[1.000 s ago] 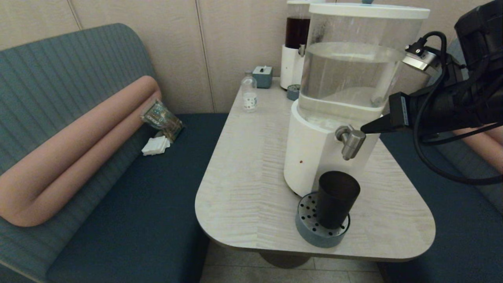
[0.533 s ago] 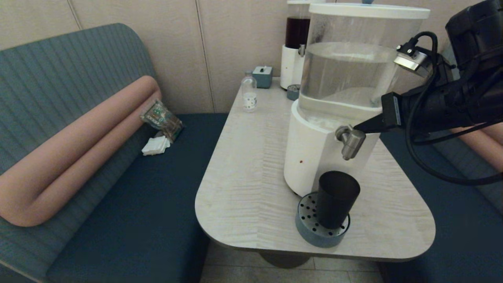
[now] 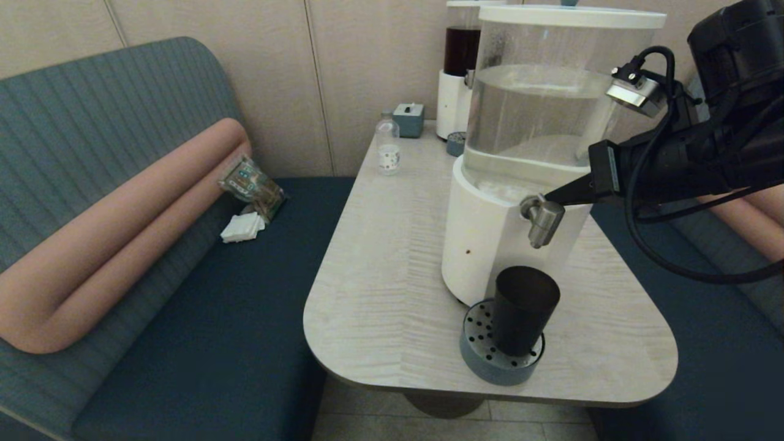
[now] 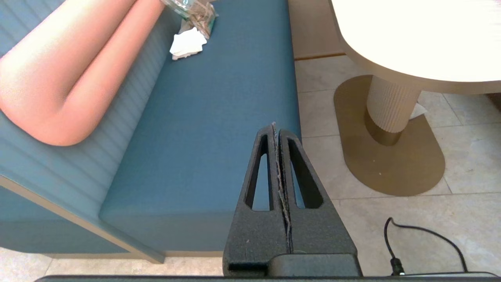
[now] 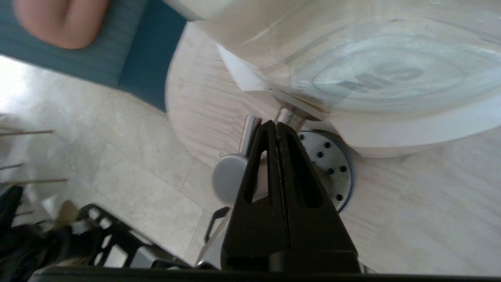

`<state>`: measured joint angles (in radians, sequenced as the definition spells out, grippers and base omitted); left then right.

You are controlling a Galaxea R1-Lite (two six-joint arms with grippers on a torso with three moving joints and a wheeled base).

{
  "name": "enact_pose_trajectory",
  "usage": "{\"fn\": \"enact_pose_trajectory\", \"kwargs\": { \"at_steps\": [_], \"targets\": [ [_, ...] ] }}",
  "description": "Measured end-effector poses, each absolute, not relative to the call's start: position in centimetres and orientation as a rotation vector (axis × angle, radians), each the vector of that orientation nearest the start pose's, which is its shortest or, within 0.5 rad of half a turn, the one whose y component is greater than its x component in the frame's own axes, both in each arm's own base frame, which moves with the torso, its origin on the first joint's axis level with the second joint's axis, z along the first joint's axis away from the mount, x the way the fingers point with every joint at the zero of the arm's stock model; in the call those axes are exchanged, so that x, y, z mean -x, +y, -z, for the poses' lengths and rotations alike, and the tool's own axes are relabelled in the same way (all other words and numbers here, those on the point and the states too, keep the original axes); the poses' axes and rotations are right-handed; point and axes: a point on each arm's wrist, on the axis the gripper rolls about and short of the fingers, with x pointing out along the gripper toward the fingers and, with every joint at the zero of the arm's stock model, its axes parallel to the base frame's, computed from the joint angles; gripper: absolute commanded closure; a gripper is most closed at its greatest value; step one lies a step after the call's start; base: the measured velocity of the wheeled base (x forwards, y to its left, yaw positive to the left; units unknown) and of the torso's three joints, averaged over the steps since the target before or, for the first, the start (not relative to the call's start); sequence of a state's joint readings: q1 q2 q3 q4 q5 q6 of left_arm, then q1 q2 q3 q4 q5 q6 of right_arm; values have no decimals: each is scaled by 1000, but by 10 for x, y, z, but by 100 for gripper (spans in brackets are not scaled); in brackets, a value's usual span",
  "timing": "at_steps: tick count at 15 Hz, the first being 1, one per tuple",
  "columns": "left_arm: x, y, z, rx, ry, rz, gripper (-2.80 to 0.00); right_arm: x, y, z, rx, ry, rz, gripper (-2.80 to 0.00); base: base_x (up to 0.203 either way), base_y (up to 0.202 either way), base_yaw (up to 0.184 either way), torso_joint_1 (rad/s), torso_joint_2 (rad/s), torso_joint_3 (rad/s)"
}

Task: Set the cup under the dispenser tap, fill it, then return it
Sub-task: Turn on the faucet, then turn off the faucet

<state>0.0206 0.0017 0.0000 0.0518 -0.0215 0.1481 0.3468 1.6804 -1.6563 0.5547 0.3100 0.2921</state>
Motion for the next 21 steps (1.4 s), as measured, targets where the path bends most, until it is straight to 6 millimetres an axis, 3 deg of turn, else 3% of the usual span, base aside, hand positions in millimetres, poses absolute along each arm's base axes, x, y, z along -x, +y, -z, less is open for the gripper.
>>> {"fn": "enact_pose_trajectory", "kwargs": {
  "at_steps": [6, 12, 21],
  "targets": [
    [23, -1, -70, -147, 53, 5, 0, -273, 110, -315, -269, 687, -690, 0, 0, 0, 0, 0, 0, 0],
    [23, -1, -70, -147, 53, 4, 0, -272, 106, -317, -271, 657, -711, 0, 0, 0, 0, 0, 0, 0],
    [23, -1, -70, -147, 53, 4, 0, -235, 85, -338, -276, 518, -698, 0, 0, 0, 0, 0, 0, 0]
  ]
}}
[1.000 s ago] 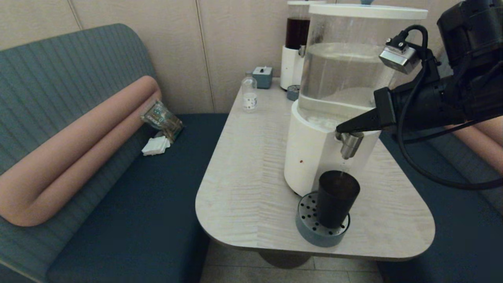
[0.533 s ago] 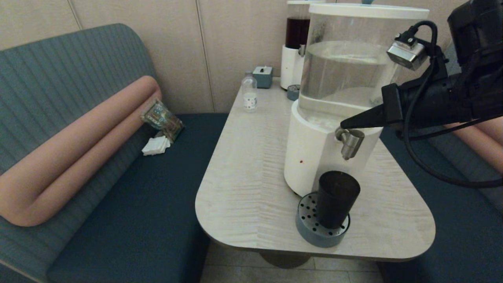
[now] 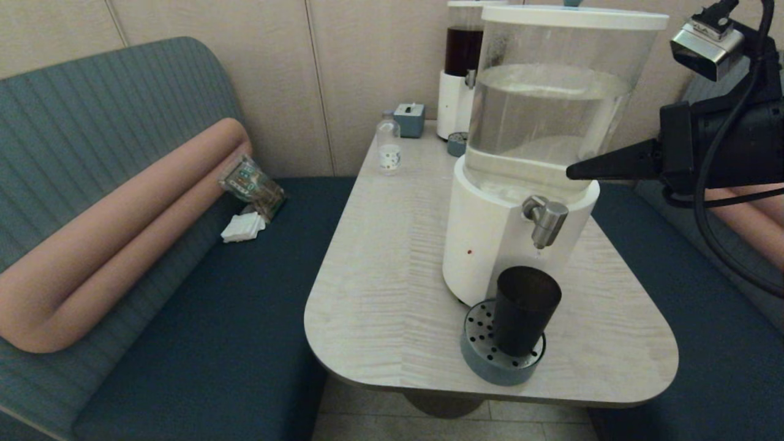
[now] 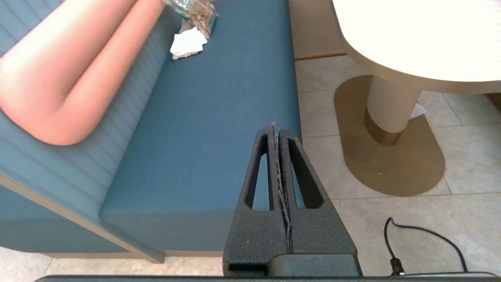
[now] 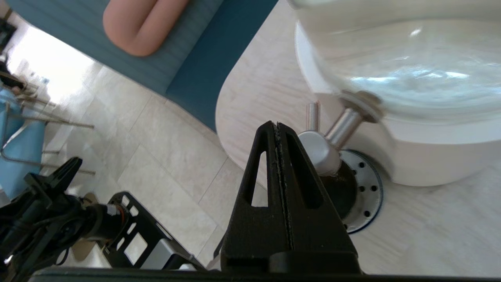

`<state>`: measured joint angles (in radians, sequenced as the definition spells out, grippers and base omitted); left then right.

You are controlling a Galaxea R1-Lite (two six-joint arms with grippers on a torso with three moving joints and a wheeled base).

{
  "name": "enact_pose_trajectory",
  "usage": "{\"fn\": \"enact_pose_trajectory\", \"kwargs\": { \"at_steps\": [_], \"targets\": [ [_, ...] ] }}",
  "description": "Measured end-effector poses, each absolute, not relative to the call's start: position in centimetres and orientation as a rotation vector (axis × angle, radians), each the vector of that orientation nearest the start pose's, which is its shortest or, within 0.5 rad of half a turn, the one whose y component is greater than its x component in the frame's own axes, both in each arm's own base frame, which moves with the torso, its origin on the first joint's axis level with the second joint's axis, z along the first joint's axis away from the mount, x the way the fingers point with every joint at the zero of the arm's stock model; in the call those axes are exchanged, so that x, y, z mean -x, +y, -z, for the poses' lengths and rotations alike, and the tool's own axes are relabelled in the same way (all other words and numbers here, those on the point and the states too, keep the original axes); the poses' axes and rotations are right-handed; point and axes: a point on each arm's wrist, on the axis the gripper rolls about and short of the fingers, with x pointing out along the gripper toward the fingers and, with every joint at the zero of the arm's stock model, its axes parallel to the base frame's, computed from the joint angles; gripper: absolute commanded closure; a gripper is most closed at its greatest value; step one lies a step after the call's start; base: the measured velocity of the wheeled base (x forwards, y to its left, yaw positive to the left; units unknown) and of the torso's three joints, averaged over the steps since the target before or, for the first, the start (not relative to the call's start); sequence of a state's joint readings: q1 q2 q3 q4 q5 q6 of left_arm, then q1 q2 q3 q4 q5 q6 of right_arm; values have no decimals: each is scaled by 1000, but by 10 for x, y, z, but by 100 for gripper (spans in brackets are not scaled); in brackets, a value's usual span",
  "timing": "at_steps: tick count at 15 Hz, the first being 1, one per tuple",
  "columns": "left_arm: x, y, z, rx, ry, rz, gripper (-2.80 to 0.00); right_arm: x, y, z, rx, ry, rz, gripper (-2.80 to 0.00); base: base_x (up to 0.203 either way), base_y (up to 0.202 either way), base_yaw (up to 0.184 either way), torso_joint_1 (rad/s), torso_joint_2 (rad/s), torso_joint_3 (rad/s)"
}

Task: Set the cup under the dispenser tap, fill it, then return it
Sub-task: Turn off the faucet

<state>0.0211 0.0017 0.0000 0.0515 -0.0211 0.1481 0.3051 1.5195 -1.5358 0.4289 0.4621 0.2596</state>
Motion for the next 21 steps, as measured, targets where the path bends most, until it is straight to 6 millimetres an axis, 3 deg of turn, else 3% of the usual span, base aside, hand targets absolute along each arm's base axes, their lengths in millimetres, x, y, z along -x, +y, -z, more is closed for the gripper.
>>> {"fn": "enact_pose_trajectory", "kwargs": {
  "at_steps": [6, 9, 12, 15, 21],
  "targets": [
    [23, -1, -70, -147, 53, 4, 0, -211, 63, -339, -250, 469, -550, 0, 0, 0, 0, 0, 0, 0],
    [23, -1, -70, -147, 54, 4, 0, -181, 35, -335, -206, 420, -390, 0, 0, 0, 0, 0, 0, 0],
    [23, -1, -70, -146, 53, 4, 0, -135, 11, -331, -154, 345, -265, 0, 0, 0, 0, 0, 0, 0],
    [23, -1, -70, -147, 53, 5, 0, -80, 3, -317, -129, 273, -194, 0, 0, 0, 0, 0, 0, 0],
    [23, -1, -70, -147, 53, 4, 0, 28, 7, -253, -47, 211, -189, 0, 0, 0, 0, 0, 0, 0]
  ]
}}
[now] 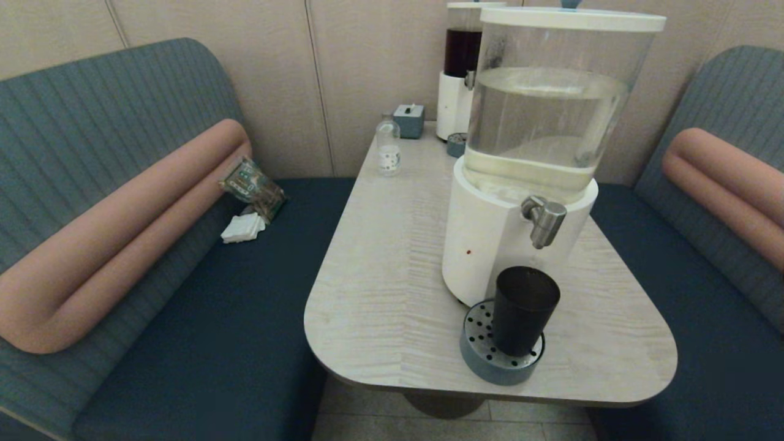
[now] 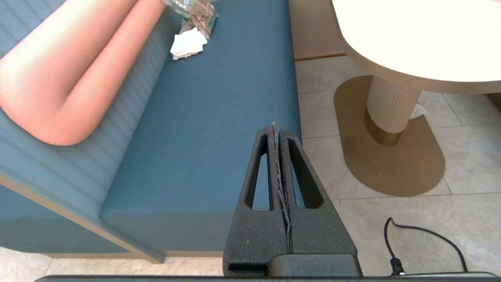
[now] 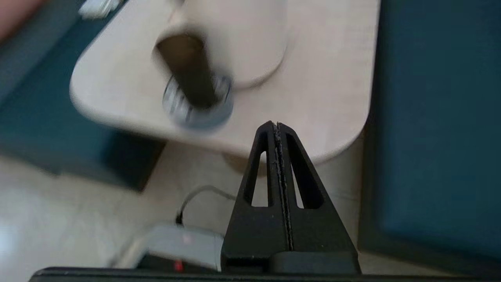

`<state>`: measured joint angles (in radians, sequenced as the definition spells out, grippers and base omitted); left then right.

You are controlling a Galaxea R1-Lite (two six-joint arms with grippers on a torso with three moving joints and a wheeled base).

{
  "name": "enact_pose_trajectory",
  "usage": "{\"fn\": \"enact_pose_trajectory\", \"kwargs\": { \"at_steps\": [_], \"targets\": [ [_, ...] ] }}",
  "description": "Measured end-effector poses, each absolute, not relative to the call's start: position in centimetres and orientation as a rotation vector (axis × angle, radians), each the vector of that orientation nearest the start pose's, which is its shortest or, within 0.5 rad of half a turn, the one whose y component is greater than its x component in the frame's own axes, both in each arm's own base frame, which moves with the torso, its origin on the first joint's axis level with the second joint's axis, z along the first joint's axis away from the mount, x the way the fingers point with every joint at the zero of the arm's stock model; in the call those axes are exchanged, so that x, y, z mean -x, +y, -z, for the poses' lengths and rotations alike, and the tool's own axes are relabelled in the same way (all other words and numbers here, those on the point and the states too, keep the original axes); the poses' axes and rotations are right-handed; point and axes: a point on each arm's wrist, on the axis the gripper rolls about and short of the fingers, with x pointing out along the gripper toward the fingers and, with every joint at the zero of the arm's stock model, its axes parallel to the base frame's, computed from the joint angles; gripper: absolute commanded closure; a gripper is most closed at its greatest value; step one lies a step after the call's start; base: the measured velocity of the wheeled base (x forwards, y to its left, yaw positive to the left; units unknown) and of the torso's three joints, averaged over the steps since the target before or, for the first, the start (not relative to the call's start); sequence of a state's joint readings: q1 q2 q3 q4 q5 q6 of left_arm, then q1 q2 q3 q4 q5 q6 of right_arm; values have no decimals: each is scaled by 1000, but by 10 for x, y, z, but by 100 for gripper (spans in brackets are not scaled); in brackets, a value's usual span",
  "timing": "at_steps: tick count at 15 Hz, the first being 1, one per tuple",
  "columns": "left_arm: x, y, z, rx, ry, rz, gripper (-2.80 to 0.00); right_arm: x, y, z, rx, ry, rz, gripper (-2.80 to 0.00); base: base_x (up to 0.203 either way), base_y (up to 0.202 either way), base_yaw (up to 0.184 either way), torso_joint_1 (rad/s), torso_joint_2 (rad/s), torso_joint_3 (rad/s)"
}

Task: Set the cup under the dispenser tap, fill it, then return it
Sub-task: Turn off the faucet

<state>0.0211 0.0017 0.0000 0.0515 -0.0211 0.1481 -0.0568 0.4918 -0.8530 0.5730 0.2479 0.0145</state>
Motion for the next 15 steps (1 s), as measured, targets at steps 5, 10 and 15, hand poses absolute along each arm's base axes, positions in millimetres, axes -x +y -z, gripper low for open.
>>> {"fn": "enact_pose_trajectory", "kwargs": {
  "at_steps": [5, 10, 15],
  "targets": [
    [23, -1, -70, -147, 53, 4, 0, 73, 6, -180, 89, 153, -190, 0, 0, 0, 0, 0, 0, 0],
    [23, -1, -70, -147, 54, 4, 0, 51, -1, -127, 117, 1, 66, 0, 0, 0, 0, 0, 0, 0],
    [23, -1, -70, -147, 53, 5, 0, 28, -2, -106, 174, -262, 129, 0, 0, 0, 0, 0, 0, 0]
  ]
}}
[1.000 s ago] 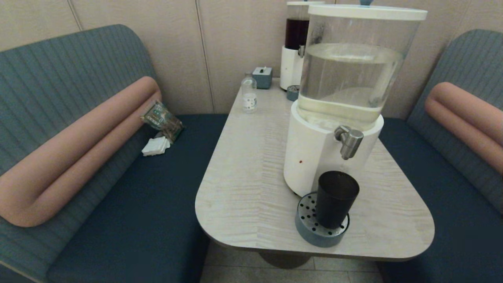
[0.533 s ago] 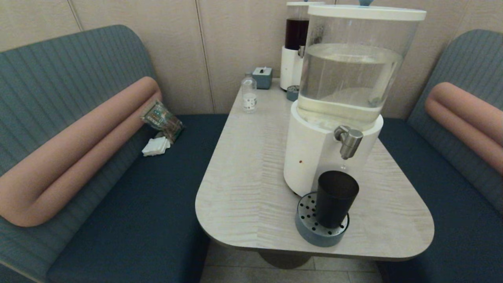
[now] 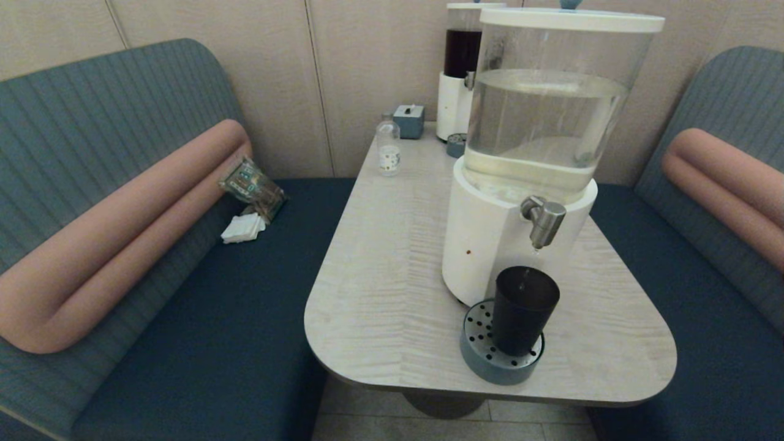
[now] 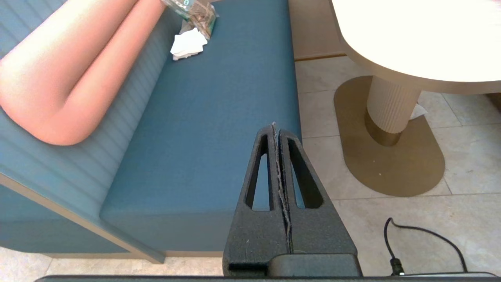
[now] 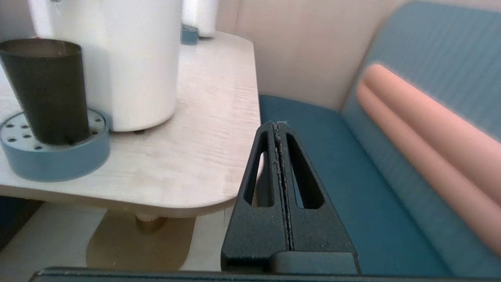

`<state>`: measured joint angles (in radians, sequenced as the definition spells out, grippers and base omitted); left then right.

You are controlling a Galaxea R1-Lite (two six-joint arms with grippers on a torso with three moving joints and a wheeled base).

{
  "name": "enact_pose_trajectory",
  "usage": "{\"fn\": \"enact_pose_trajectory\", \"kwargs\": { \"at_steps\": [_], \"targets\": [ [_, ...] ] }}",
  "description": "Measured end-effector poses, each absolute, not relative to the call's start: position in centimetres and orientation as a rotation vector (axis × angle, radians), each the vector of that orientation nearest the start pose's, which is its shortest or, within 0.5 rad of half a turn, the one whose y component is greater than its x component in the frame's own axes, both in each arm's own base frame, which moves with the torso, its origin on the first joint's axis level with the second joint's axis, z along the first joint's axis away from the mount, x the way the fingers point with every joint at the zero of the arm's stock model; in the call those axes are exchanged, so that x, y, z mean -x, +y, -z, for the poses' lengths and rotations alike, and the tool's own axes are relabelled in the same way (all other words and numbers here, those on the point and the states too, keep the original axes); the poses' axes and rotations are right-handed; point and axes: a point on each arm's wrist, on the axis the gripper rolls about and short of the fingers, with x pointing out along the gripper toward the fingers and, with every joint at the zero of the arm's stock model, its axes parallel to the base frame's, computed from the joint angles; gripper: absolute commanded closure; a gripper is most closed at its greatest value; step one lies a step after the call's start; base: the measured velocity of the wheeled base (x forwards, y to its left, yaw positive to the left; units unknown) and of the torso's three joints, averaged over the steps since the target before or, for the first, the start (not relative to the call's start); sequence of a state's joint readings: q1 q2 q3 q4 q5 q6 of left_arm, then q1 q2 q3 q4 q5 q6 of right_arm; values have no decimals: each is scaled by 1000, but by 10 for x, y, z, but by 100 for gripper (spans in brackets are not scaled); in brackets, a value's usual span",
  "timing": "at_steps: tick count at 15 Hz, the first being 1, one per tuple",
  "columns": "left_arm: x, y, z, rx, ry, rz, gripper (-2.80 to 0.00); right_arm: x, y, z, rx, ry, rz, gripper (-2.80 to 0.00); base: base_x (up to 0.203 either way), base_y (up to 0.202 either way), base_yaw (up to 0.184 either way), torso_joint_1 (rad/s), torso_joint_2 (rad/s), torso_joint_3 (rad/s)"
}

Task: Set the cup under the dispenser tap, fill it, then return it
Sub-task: Turn off the faucet

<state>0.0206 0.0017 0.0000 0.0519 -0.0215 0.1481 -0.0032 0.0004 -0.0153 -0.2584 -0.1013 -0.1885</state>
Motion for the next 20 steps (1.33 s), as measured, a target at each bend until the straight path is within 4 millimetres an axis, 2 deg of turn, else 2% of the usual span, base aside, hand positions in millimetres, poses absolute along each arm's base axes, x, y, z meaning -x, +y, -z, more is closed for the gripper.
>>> {"fn": "enact_pose_trajectory", "kwargs": {
  "at_steps": [3, 6, 16, 18, 20],
  "targets": [
    [23, -1, -70, -147, 53, 5, 0, 24, 0, -88, 117, -120, 14, 0, 0, 0, 0, 0, 0, 0],
    [23, -1, -70, -147, 53, 4, 0, 23, 0, -75, 41, 18, -2, 0, 0, 0, 0, 0, 0, 0],
    [24, -2, -73, -173, 47, 33, 0, 23, 0, -77, 15, -10, 2, 0, 0, 0, 0, 0, 0, 0],
    [29, -3, -90, -173, -3, 67, 0, 23, 0, -77, 15, -10, 2, 0, 0, 0, 0, 0, 0, 0],
    [41, -4, -132, -157, -94, 98, 0, 23, 0, -77, 15, -10, 2, 0, 0, 0, 0, 0, 0, 0]
  ]
}}
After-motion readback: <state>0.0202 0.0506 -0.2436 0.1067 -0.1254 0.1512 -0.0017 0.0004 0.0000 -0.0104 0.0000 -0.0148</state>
